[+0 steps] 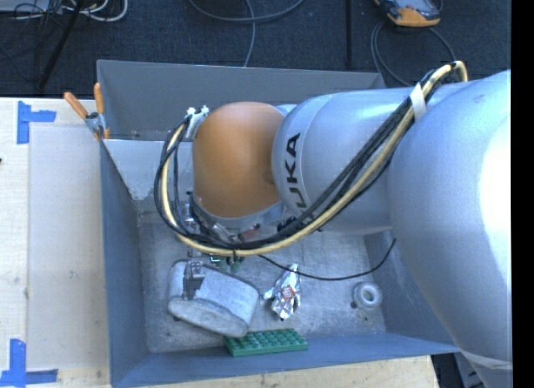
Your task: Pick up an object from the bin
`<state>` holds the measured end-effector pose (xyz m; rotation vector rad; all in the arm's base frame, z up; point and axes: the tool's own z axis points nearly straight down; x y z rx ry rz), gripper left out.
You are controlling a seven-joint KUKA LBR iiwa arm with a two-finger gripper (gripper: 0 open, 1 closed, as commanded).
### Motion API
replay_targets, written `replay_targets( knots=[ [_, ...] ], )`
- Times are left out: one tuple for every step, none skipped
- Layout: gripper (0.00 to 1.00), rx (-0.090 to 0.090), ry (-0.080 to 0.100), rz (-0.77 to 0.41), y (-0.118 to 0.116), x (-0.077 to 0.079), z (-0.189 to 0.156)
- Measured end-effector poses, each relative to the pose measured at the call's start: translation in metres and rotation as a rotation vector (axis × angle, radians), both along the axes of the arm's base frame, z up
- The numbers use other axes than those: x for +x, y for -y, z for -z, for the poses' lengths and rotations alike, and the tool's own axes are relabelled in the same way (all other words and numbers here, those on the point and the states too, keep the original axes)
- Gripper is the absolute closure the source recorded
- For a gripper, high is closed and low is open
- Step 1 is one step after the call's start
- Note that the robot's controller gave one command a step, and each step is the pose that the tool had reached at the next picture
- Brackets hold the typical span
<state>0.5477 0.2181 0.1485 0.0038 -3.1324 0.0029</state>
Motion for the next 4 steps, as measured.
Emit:
replay_targets(
  knots=[
    [0.0,0.011,0.019,-0.21,0.014,-0.006,0.046],
    [0.0,0.018,0.042,-0.318,0.014,0.03,0.051],
    [0.0,0.004,0.013,-0.188,0.024,0.049,0.033],
    [0.0,0.009,0.032,-0.283,0.048,0.006,0.056]
  ],
)
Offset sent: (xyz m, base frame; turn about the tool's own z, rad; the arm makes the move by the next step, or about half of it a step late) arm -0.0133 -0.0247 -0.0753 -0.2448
